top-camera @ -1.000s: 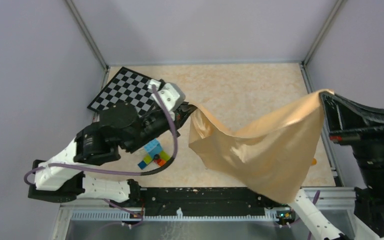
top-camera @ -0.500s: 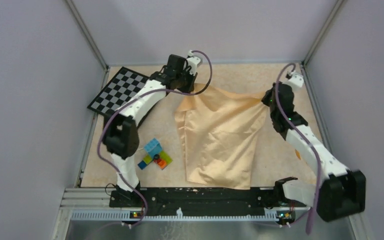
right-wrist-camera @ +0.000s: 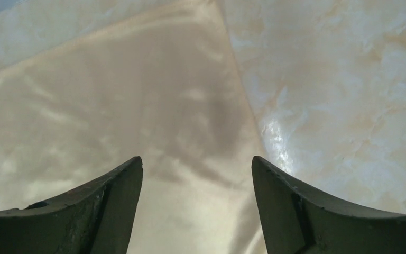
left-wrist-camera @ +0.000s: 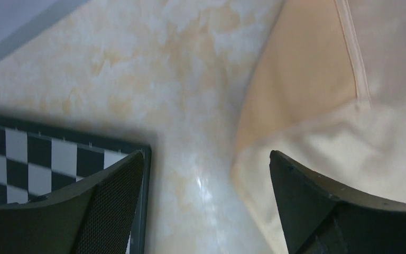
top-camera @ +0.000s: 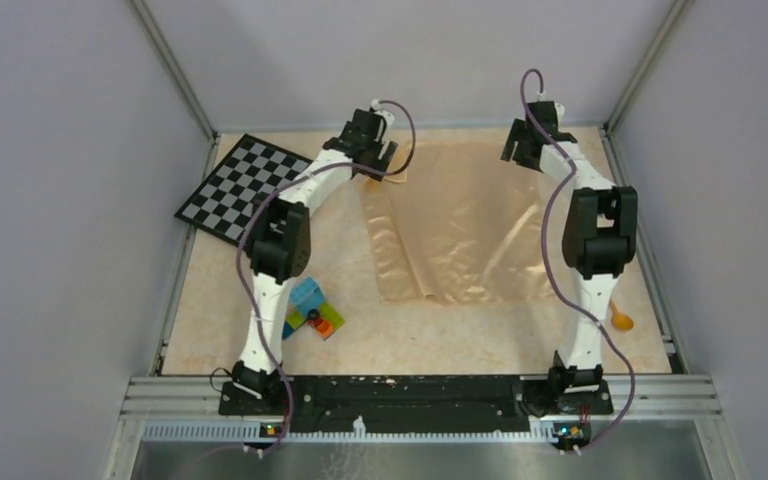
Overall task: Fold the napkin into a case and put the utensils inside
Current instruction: Flatten out the crumpled napkin at the center of the board.
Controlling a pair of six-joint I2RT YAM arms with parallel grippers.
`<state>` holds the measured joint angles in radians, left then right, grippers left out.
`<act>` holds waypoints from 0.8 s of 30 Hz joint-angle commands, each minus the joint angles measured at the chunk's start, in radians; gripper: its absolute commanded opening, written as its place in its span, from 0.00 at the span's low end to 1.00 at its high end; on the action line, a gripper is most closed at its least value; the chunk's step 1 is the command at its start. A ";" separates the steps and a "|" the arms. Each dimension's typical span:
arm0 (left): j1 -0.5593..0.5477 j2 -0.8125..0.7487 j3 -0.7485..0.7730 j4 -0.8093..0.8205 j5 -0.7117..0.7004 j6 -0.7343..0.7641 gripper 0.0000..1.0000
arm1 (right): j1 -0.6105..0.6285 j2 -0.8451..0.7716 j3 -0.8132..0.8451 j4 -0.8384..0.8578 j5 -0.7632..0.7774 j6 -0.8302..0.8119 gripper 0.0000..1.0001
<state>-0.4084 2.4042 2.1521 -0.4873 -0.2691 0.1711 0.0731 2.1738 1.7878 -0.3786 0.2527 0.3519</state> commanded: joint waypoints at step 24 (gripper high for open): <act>-0.005 -0.331 -0.824 0.947 0.289 -0.863 0.97 | 0.067 -0.220 -0.542 0.537 -0.722 0.393 0.69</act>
<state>-0.4095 2.0293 1.3460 0.1997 0.1261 -0.5343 0.1417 1.9400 1.2301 0.0868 -0.5179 0.7200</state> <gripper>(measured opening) 0.983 0.695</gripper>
